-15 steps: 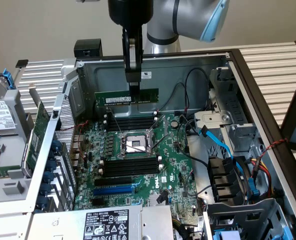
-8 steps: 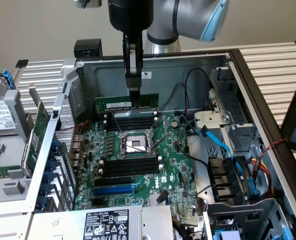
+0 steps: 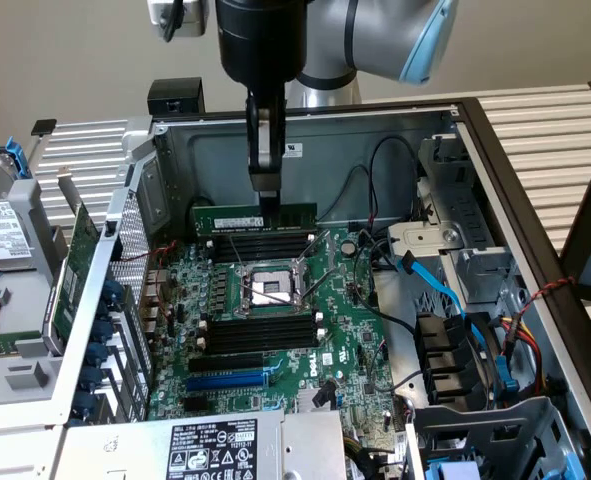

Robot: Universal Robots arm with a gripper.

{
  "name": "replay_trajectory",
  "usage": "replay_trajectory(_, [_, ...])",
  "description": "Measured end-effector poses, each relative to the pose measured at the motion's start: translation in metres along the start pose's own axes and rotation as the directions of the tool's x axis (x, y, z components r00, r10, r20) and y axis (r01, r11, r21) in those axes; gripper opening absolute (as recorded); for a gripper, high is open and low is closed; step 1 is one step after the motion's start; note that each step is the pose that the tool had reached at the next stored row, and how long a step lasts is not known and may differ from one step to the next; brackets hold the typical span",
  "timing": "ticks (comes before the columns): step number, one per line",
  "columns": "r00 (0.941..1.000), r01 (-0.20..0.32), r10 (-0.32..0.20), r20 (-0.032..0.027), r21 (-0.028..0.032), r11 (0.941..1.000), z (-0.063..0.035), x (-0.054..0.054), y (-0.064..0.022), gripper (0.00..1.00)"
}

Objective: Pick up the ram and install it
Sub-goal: 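Insert the ram into the slot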

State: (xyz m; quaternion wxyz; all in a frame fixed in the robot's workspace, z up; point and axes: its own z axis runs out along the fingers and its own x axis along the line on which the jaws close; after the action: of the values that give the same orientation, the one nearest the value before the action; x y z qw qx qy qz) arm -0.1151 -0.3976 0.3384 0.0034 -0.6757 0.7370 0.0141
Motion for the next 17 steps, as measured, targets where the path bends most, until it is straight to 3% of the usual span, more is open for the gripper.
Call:
replay_trajectory(7, [0.9985, 0.054, -0.054, -0.0011, -0.0013, 0.9985, 0.0117, 0.0, 0.0001, 0.12])
replay_trajectory(17, [0.9982, 0.06, -0.06, -0.0018, -0.0014, 0.9982, 0.0297, 0.002, -0.0001, 0.12])
